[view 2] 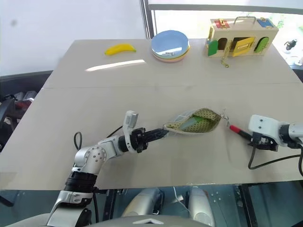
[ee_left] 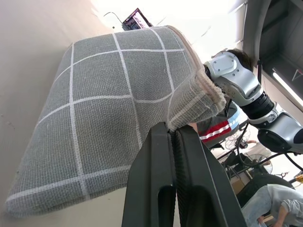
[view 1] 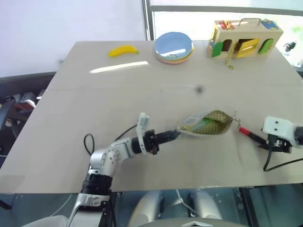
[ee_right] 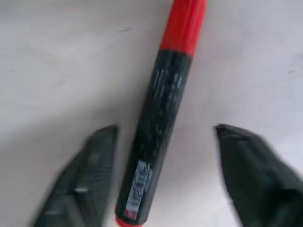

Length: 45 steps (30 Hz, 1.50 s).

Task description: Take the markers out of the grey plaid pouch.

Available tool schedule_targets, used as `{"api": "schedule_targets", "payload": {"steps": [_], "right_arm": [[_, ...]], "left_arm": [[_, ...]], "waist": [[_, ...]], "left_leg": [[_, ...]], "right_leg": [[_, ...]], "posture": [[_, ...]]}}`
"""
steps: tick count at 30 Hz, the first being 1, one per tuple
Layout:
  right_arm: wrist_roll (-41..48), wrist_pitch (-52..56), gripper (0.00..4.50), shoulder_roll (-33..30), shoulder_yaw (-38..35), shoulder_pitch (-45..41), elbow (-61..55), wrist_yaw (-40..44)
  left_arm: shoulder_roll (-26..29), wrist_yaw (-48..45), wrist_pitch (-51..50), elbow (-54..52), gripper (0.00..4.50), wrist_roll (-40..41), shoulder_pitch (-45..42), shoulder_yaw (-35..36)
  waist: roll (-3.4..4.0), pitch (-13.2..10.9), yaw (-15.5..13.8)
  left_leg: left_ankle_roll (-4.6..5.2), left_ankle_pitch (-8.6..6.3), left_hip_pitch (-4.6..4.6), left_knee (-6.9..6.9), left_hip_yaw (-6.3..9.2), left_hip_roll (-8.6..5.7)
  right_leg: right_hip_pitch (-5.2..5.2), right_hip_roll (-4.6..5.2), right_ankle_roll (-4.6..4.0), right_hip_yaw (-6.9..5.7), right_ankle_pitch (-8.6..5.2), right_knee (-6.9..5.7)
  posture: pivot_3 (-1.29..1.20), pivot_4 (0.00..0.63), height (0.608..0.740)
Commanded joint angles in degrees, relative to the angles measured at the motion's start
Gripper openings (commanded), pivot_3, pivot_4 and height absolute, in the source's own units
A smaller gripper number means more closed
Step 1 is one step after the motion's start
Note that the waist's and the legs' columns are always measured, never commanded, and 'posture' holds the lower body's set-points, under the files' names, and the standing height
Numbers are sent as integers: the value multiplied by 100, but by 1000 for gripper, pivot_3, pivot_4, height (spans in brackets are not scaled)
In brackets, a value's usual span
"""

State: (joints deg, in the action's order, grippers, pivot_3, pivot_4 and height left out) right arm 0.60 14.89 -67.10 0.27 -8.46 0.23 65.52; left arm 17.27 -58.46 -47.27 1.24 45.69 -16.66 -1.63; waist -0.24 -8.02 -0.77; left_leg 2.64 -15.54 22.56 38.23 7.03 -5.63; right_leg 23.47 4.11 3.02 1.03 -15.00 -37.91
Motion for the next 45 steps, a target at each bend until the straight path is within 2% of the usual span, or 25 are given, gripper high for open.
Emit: {"api": "schedule_targets", "payload": {"steps": [1, 4, 8, 9, 11, 15, 16, 17, 19, 23, 26, 30, 31, 32, 37, 40, 45], "right_arm": [[368, 457, 3526, -308, -565, -145, -733, 202], [1244, 1416, 3526, -142, -817, -664, -1653, 297], [2044, 2233, 3526, 455, -499, -1484, -2590, 34], [2225, 2414, 3136, 736, -353, -1739, -2749, -105], [2456, 2681, 2715, 1022, -114, -1959, -2969, -169], [2525, 2759, 690, 974, 177, -1865, -3137, -3], [2566, 2770, 275, 953, 195, -1855, -3147, 32], [2592, 2776, 90, 956, 202, -1867, -3140, 35], [2522, 2732, 90, 1005, 321, -1933, -3056, -18], [1828, 2303, 90, 1109, 1024, -2027, -2655, -133], [1012, 1951, 90, 1440, 1526, -2297, -1988, -636], [207, 1492, 90, 1568, 2281, -2755, -1150, -396], [134, 1451, 604, 1587, 2365, -2810, -1077, -320], [75, 1431, 811, 1556, 2479, -2848, -1087, -159], [-119, 1570, 3314, 1524, 2746, -2993, -1295, 348], [-255, 1653, 4304, 1642, 2891, -3221, -1365, 508], [-412, 1900, 4409, 1732, 3171, -3515, -1438, 910]], "left_arm": [[42, -20, -4, -230, 0, 62, 80, 32], [26, 25, -64, -288, 0, 114, 127, 48], [5, 30, -144, -340, 0, 147, 145, 13], [-5, 30, -159, -335, 0, 148, 127, 7], [-22, 39, -181, -312, 0, 157, 84, 5], [-15, 42, -185, -299, 0, 154, 50, 13], [-8, 37, -182, -297, 0, 144, 50, 12], [5, 32, -188, -287, 0, 145, 44, 27], [23, 19, -205, -257, 0, 165, 32, 63], [7, 11, -266, -227, 0, 202, 5, 72], [-32, -12, -287, -144, 0, 228, -72, 91], [-68, -55, -436, -56, 0, 353, -252, 123], [-65, -73, -475, -48, 0, 379, -281, 130], [-61, -83, -523, -50, 0, 416, -301, 147], [44, -211, -1037, -8, 0, 776, -372, 283], [209, -411, -1370, -33, 0, 967, -378, 251], [208, -448, -1615, 191, 0, 1086, -474, 287]], "waist": [[11, -4, 0], [17, -5, 24], [10, -7, 0], [9, -7, -3], [5, -9, -9], [4, -9, -59], [4, -9, -54], [4, -9, -47], [5, -9, -17], [5, -8, 6], [5, -8, 9], [5, -9, 2], [5, -8, -2], [5, -8, -2], [5, -8, 12], [5, -8, 37], [4, -8, 44]], "left_leg": [[0, 0, 1, -1, 0, 0], [0, 0, 2, -4, -1, 2], [0, -1, 2, -4, 5, 4], [1, -1, 5, -3, 6, 3], [2, -1, 8, 0, 6, 1], [3, -1, 25, 1, 17, -4], [3, -2, 25, 1, 16, -4], [4, -2, 25, 1, 15, -5], [3, -2, 23, 1, 15, -4], [2, -1, 15, 4, 12, -3], [2, -1, 12, 5, 10, -3], [1, 0, 16, 6, 8, -4], [1, 0, 17, 5, 8, -4], [1, 0, 20, 5, 8, -4], [1, 0, 23, 3, 8, -4], [1, 0, 21, 5, 9, -2], [0, 0, 19, 6, 10, -3]], "right_leg": [[1, 0, 0, 0, 0, 0], [4, -1, 0, 4, 0, 1], [1, -2, 0, -3, 0, 2], [0, 0, 0, -4, 0, 5], [1, 2, 0, -4, 0, 6], [7, 6, 0, -15, 0, 15], [7, 6, 0, -15, 0, 16], [7, 6, 0, -13, 0, 17], [8, 5, 0, -14, 0, 14], [7, 4, 0, -11, 0, 2], [7, 3, 0, -9, 0, -2], [12, 3, 0, -9, 0, -2], [14, 3, 0, -10, 0, -1], [17, 3, 0, -10, 0, 0], [20, 2, 0, -9, 0, 2], [20, 0, 0, -9, 0, -3], [18, 0, 0, -9, 0, -3]], "posture": [[0, 150, 740], [0, 150, 740], [0, 150, 740], [0, 150, 740], [0, 150, 740], [0, 150, 740], [0, 150, 740], [0, 150, 740], [0, 150, 740], [0, 150, 740], [0, 150, 740], [0, 150, 740], [0, 150, 740], [0, 150, 740], [0, 150, 740], [0, 150, 740], [0, 150, 740]]}}
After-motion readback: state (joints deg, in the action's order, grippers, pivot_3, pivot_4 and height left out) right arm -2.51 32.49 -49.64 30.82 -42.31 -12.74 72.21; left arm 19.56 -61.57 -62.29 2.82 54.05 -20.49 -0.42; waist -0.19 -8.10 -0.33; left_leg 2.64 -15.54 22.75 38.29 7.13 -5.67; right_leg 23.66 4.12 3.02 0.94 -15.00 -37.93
